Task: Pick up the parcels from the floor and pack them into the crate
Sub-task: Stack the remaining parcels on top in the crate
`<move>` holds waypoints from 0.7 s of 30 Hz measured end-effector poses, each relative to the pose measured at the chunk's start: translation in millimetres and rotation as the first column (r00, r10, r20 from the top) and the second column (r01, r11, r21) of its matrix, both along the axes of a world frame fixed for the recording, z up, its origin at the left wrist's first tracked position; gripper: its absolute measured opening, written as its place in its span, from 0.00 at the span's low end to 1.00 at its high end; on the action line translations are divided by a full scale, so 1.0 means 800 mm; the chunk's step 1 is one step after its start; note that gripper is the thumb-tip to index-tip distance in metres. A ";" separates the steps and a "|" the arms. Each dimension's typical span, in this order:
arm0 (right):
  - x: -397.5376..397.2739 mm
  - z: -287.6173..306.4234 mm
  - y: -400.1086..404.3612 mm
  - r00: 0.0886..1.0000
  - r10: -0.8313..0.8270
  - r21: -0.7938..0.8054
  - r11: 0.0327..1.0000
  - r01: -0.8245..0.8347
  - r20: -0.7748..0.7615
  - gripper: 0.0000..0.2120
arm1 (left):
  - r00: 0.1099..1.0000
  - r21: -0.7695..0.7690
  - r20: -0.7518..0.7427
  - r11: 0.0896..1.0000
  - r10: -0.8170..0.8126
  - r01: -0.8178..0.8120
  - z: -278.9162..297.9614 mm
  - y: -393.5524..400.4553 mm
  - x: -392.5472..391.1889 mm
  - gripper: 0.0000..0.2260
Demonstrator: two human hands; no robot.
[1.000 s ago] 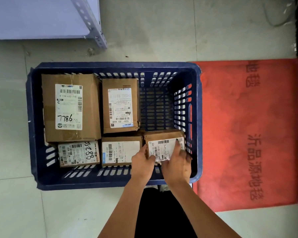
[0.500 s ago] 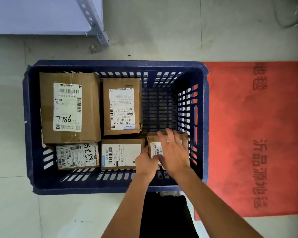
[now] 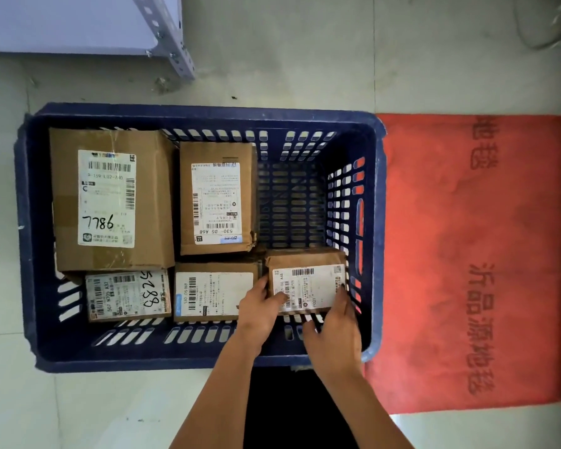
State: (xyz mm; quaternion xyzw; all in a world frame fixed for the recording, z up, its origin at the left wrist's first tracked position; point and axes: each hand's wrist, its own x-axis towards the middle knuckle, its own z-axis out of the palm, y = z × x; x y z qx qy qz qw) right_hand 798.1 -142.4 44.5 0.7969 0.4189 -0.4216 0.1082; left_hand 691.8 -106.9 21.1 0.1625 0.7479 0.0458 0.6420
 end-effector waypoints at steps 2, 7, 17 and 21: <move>0.001 -0.007 0.001 0.999 0.050 -0.019 0.999 -0.049 0.010 0.39 | 0.999 -0.011 0.032 1.000 -0.004 0.005 -0.002 0.000 -0.002 0.19; -0.003 -0.011 -0.002 0.992 0.116 -0.084 0.990 -0.111 0.053 0.40 | 0.988 -0.048 0.098 0.991 -0.120 0.125 -0.013 -0.005 -0.005 0.21; -0.005 -0.026 -0.022 1.000 -0.012 -0.074 0.997 0.013 0.002 0.40 | 0.900 -0.025 0.102 0.903 -0.424 0.429 -0.034 -0.001 0.012 0.19; 0.000 -0.034 -0.021 0.999 0.032 -0.093 0.995 -0.034 -0.028 0.38 | 0.842 -0.022 -0.118 0.850 -0.526 0.527 -0.041 -0.014 0.028 0.20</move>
